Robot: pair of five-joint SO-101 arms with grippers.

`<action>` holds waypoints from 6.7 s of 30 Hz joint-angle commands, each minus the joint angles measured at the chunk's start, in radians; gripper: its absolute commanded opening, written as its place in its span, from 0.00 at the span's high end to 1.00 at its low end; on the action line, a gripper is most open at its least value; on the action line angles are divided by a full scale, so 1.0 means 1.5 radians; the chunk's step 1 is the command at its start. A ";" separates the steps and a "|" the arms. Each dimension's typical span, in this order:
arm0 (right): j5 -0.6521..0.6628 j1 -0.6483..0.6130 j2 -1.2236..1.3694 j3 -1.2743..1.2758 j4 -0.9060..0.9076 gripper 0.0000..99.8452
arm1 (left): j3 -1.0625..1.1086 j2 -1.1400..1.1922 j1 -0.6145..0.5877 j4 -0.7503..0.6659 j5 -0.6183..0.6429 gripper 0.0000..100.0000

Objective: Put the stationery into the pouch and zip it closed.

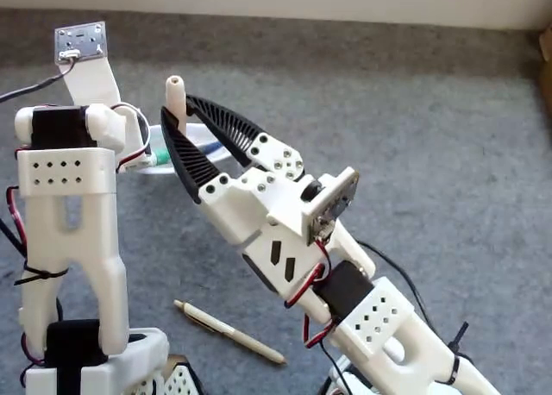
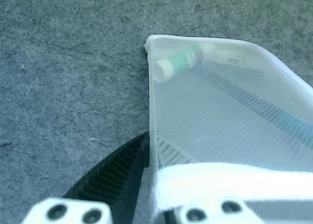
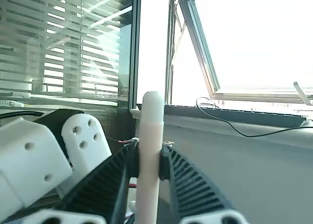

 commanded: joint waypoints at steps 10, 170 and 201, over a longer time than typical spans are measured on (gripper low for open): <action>-0.002 0.065 0.076 0.017 -0.173 0.99 | 0.004 -0.008 0.006 -0.009 -0.004 0.99; 0.072 -0.188 0.586 -0.088 0.711 1.00 | 0.003 -0.008 -0.117 -0.037 0.014 0.99; 0.069 -0.035 0.032 -0.062 0.850 1.00 | -0.002 -0.008 -0.028 -0.031 -0.008 0.99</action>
